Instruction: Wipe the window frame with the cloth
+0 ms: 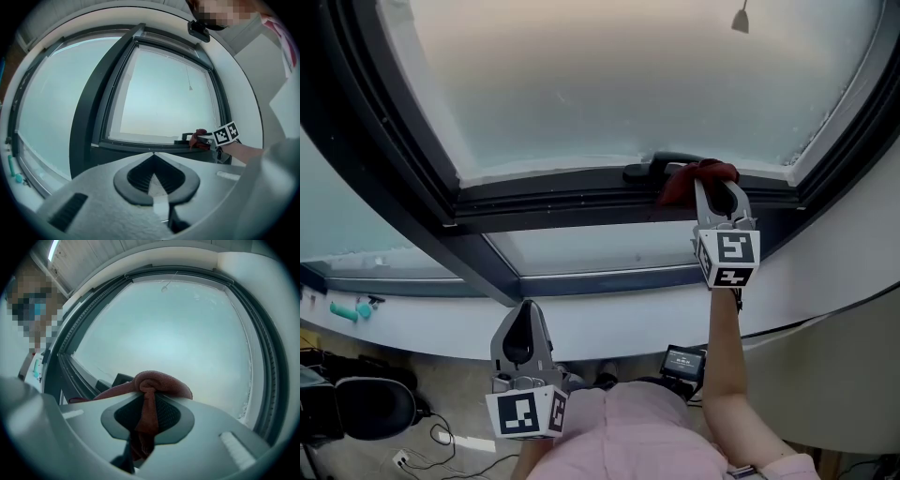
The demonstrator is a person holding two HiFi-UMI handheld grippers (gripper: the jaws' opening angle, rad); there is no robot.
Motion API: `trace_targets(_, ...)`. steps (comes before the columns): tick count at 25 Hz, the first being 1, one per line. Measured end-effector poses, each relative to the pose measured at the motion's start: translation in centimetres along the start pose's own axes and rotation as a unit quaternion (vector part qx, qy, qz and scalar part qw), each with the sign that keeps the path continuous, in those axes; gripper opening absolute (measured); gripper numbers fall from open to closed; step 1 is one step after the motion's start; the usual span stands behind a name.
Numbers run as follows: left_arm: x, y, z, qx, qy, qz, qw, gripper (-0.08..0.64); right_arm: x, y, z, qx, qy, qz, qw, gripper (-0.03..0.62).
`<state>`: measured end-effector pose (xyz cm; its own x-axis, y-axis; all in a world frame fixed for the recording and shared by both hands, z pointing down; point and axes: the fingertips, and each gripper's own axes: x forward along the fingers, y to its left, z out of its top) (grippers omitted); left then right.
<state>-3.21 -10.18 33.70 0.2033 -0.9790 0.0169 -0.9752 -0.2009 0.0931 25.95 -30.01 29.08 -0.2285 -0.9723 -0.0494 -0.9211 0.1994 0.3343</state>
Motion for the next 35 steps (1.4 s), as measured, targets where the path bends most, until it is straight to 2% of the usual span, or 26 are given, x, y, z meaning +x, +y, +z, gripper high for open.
trace_targets(12,0.7,-1.0,-0.1,0.000,0.001,-0.005,1.0000,-0.003,-1.1,-3.1,-1.2,0.006,0.003,-0.025,1.000,0.067)
trace_targets(19,1.1,-1.7,-0.3,0.002,0.003,-0.008,1.0000,-0.003,-1.1,-7.8,-2.7,0.022,0.020,-0.064,0.998,0.067)
trace_targets(30,2.6,-3.0,-0.2,0.006,0.003,-0.009,0.9999,-0.003,-0.4,-12.2,-4.0,0.020,0.034,-0.084,0.996,0.067)
trace_targets(35,3.5,-3.7,-0.3,0.008,0.004,-0.014,0.9999,-0.003,-1.0,-15.1,-5.1,0.025,0.041,-0.107,0.993,0.067)
